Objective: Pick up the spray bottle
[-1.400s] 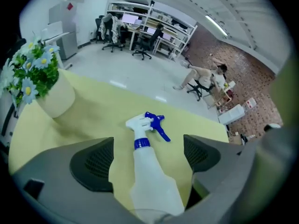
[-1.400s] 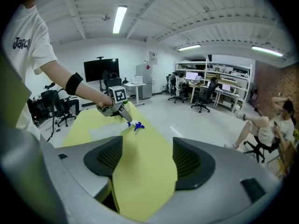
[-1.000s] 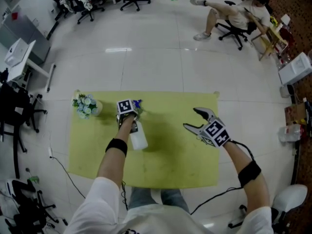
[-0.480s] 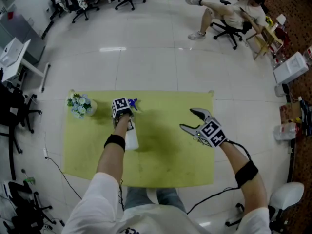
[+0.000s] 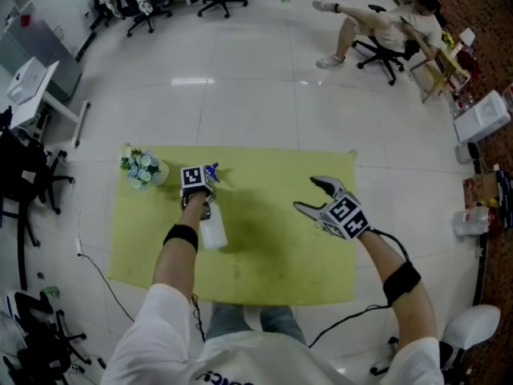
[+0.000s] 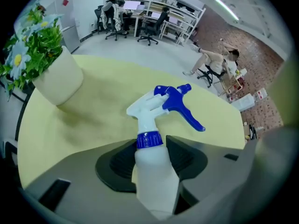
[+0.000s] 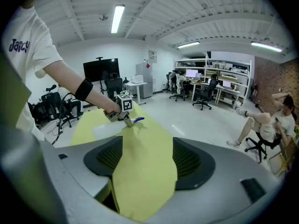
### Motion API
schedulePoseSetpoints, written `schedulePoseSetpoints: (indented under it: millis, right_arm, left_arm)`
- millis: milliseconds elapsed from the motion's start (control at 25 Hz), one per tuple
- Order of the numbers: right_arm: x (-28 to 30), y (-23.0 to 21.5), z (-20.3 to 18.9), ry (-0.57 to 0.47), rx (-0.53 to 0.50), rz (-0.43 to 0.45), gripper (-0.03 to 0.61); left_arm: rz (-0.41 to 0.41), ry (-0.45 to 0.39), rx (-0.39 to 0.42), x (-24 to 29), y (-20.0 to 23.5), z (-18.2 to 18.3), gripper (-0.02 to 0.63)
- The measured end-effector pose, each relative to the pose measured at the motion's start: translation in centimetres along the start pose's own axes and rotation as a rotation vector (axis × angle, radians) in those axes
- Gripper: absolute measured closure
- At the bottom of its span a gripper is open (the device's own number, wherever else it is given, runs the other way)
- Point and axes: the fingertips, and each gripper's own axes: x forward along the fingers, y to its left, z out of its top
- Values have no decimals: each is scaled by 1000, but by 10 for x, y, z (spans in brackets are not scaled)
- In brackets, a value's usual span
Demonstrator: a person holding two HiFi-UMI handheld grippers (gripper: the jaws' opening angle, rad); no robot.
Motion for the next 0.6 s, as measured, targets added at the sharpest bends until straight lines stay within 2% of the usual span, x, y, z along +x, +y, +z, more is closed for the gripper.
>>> schedulePoseSetpoints:
  millis: [240, 600]
  right_arm:
    - [-3, 0, 26, -54, -4, -16, 244]
    - [-19, 11, 78, -221, 31, -67, 244]
  left_arm:
    - [-97, -95, 82, -32, -23, 17, 407]
    - [-279, -348, 220, -134, -64, 60, 407]
